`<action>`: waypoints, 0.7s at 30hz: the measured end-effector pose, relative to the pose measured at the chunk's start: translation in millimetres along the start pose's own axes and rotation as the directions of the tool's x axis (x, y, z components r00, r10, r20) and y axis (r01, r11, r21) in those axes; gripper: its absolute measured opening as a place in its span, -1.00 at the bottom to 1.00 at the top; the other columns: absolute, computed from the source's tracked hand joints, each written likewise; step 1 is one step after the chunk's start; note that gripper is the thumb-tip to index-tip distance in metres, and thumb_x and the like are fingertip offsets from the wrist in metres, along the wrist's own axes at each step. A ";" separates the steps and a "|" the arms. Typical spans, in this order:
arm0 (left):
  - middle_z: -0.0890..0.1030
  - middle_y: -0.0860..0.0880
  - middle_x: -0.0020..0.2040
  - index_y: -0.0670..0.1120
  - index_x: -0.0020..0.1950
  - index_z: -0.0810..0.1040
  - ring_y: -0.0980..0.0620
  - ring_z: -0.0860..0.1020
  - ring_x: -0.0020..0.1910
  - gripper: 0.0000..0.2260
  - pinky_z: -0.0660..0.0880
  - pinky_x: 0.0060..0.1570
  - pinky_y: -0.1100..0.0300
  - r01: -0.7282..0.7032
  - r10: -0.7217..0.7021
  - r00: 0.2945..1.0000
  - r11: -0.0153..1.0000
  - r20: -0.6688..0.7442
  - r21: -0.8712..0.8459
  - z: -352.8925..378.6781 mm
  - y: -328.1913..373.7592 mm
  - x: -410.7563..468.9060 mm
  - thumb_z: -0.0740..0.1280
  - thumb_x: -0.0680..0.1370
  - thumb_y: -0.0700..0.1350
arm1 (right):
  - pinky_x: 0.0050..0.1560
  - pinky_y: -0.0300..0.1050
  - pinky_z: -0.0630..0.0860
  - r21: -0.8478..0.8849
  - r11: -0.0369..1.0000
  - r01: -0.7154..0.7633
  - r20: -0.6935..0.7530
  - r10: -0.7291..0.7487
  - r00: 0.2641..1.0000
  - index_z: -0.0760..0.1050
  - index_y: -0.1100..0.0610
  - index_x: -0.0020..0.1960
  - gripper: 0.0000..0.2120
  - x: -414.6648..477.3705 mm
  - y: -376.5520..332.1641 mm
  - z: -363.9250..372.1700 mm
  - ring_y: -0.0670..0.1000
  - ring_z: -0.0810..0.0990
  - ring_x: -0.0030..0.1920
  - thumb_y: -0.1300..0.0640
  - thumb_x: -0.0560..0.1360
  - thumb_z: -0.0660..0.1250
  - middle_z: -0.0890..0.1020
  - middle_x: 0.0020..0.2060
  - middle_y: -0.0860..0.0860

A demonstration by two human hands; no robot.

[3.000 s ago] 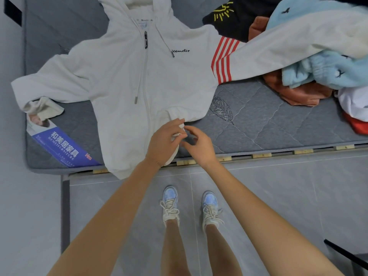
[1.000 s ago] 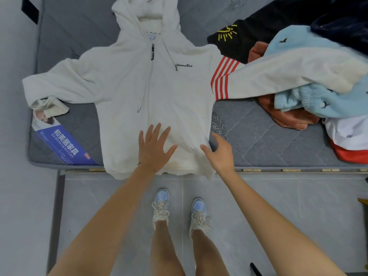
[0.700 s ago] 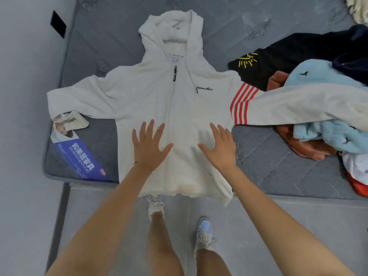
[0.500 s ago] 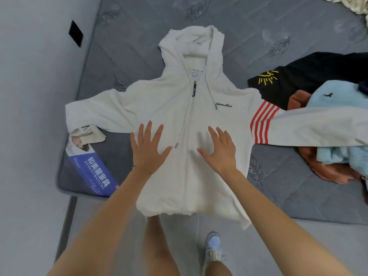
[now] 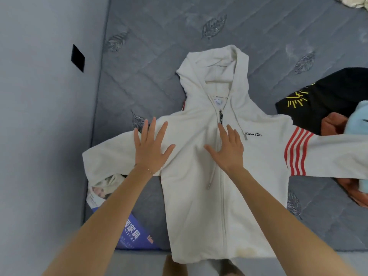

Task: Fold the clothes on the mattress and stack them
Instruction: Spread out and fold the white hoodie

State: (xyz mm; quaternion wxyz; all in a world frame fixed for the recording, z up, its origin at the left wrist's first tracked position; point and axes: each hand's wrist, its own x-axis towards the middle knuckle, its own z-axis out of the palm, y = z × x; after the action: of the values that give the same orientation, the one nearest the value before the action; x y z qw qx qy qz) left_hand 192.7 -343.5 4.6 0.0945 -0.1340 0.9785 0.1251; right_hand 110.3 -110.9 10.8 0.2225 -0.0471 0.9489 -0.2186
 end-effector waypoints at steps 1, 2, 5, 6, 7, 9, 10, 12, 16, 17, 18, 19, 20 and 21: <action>-0.04 -0.08 0.60 0.09 0.59 0.01 -0.12 -0.13 0.57 -0.36 -0.20 0.49 -0.17 -0.006 0.006 1.000 1.000 -0.007 -0.003 -2.5 1.0 14.0 0.13 0.58 0.26 | 0.53 0.11 -0.06 0.000 1.000 -0.001 -0.011 0.001 1.000 -0.07 -0.12 0.60 -0.19 9.8 -2.6 -3.6 0.07 -0.11 0.58 -0.27 0.51 0.28 -0.01 0.60 0.00; -0.03 -0.09 0.60 0.08 0.59 0.03 -0.12 -0.12 0.57 -0.36 -0.19 0.49 -0.17 -0.008 0.008 1.000 1.000 -0.009 -0.010 -4.1 2.7 27.1 0.14 0.58 0.26 | 0.52 0.12 -0.06 0.001 1.000 0.000 -0.025 0.000 1.000 -0.06 -0.12 0.60 -0.19 19.9 -4.4 -7.6 0.07 -0.10 0.58 -0.27 0.51 0.29 -0.01 0.59 0.00; -0.02 -0.09 0.60 0.07 0.59 0.04 -0.12 -0.10 0.57 -0.37 -0.18 0.49 -0.18 -0.007 0.007 1.000 0.999 -0.007 -0.031 -1.5 10.2 59.3 0.15 0.59 0.25 | 0.51 0.14 -0.04 -0.004 1.000 0.014 -0.057 -0.014 0.998 -0.04 -0.11 0.60 -0.19 49.4 -5.8 -18.2 0.07 -0.08 0.58 -0.26 0.51 0.30 0.01 0.59 0.01; -0.01 -0.09 0.60 0.07 0.59 0.04 -0.12 -0.09 0.57 -0.37 -0.18 0.48 -0.19 -0.005 0.005 1.000 0.999 -0.009 -0.039 0.8 12.6 68.1 0.16 0.59 0.24 | 0.51 0.13 -0.04 -0.005 1.000 0.020 -0.060 -0.021 0.998 -0.04 -0.11 0.60 -0.19 57.9 -4.7 -20.7 0.07 -0.09 0.58 -0.26 0.51 0.30 0.02 0.59 0.01; 0.00 -0.08 0.60 0.08 0.59 0.04 -0.12 -0.07 0.57 -0.37 -0.18 0.48 -0.19 0.002 -0.002 1.000 0.999 -0.005 -0.045 3.3 14.5 75.3 0.15 0.59 0.24 | 0.52 0.13 -0.04 -0.005 1.000 0.024 -0.058 -0.024 0.998 -0.04 -0.10 0.60 -0.19 65.3 -2.8 -22.5 0.08 -0.09 0.58 -0.26 0.51 0.30 0.01 0.59 0.01; 0.02 -0.07 0.60 0.09 0.59 0.02 -0.11 -0.02 0.57 -0.37 -0.18 0.47 -0.20 0.040 -0.039 0.999 0.998 0.026 -0.057 8.9 17.6 84.1 0.14 0.59 0.25 | 0.52 0.13 -0.03 -0.006 1.000 0.023 -0.038 -0.024 0.999 -0.04 -0.10 0.60 -0.19 76.6 1.4 -24.0 0.08 -0.09 0.58 -0.25 0.51 0.30 0.01 0.59 0.02; 0.04 -0.07 0.59 0.10 0.59 -0.01 -0.10 0.00 0.57 -0.37 -0.16 0.47 -0.21 0.074 -0.070 0.996 0.994 0.050 -0.075 12.1 18.6 84.9 0.13 0.59 0.25 | 0.52 0.13 -0.03 -0.015 0.999 0.029 -0.018 -0.029 0.999 -0.04 -0.10 0.60 -0.19 79.9 3.1 -24.0 0.08 -0.09 0.58 -0.25 0.52 0.30 0.01 0.59 0.02; 0.08 -0.05 0.59 0.12 0.59 -0.06 -0.09 0.02 0.56 -0.37 -0.14 0.48 -0.20 0.153 -0.139 0.985 0.977 0.103 -0.145 16.8 17.7 81.0 0.12 0.60 0.24 | 0.52 0.11 -0.04 -0.018 0.999 0.048 0.020 -0.047 0.999 -0.05 -0.11 0.59 -0.20 81.1 5.2 -21.5 0.08 -0.09 0.58 -0.25 0.52 0.30 0.01 0.59 0.02; 0.16 -0.01 0.57 0.09 0.59 -0.03 -0.07 0.05 0.55 -0.42 -0.14 0.49 -0.17 0.237 -0.207 0.962 0.956 0.176 -0.171 17.9 3.4 64.8 0.09 0.63 0.18 | 0.52 0.08 -0.05 -0.008 0.993 0.115 0.089 -0.113 0.990 -0.05 -0.13 0.59 -0.20 76.7 -2.5 -10.8 0.07 -0.10 0.58 -0.25 0.52 0.30 0.00 0.59 0.00; 0.23 -0.01 0.54 0.07 0.58 0.03 -0.08 0.12 0.54 -0.47 -0.13 0.49 -0.18 0.239 -0.213 0.959 0.962 0.188 -0.129 17.7 -2.7 60.5 0.07 0.64 0.15 | 0.52 0.09 -0.04 -0.019 0.990 0.142 0.104 -0.139 0.985 -0.05 -0.13 0.59 -0.20 74.8 -6.9 -7.4 0.07 -0.10 0.58 -0.26 0.51 0.30 0.00 0.59 0.00; 0.31 -0.03 0.50 0.05 0.56 0.10 -0.09 0.20 0.50 -0.51 -0.11 0.49 -0.19 0.255 -0.234 0.950 0.964 0.205 -0.081 16.4 -10.7 57.4 0.04 0.65 0.13 | 0.53 0.09 -0.04 -0.025 0.985 0.173 0.113 -0.169 0.979 -0.04 -0.13 0.59 -0.20 73.5 -13.0 -3.8 0.07 -0.09 0.58 -0.26 0.51 0.30 0.01 0.59 0.00; 0.38 -0.06 0.45 0.03 0.54 0.16 -0.12 0.28 0.45 -0.54 -0.08 0.48 -0.21 0.286 -0.271 0.934 0.958 0.234 -0.032 14.4 -19.5 56.8 0.01 0.66 0.13 | 0.53 0.09 -0.04 -0.026 0.979 0.202 0.120 -0.197 0.973 -0.02 -0.12 0.59 -0.20 72.8 -19.3 -0.8 0.09 -0.07 0.58 -0.26 0.51 0.30 0.02 0.59 0.01; 0.45 -0.09 0.39 0.00 0.51 0.22 -0.15 0.35 0.41 -0.55 -0.05 0.47 -0.22 0.334 -0.325 0.903 0.942 0.280 0.017 11.4 -31.7 54.4 -0.03 0.66 0.14 | 0.53 0.10 -0.04 -0.028 0.972 0.234 0.135 -0.228 0.964 -0.01 -0.11 0.59 -0.21 71.9 -27.9 4.1 0.09 -0.06 0.58 -0.26 0.51 0.31 0.03 0.59 0.01; 0.50 -0.12 0.34 -0.02 0.47 0.27 -0.17 0.38 0.37 -0.53 -0.03 0.46 -0.21 0.369 -0.367 0.866 0.927 0.339 0.062 8.6 -43.7 51.7 -0.06 0.66 0.17 | 0.54 0.11 -0.04 -0.027 0.964 0.265 0.151 -0.258 0.954 0.01 -0.11 0.59 -0.22 71.5 -36.1 8.4 0.10 -0.06 0.58 -0.25 0.51 0.31 0.03 0.59 0.01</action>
State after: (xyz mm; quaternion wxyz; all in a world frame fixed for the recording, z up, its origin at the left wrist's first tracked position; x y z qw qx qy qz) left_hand 157.6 -394.3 -24.5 0.2860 -0.2941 0.9028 0.1289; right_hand 49.5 -160.0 -8.9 0.2593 -0.1931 0.9204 -0.2199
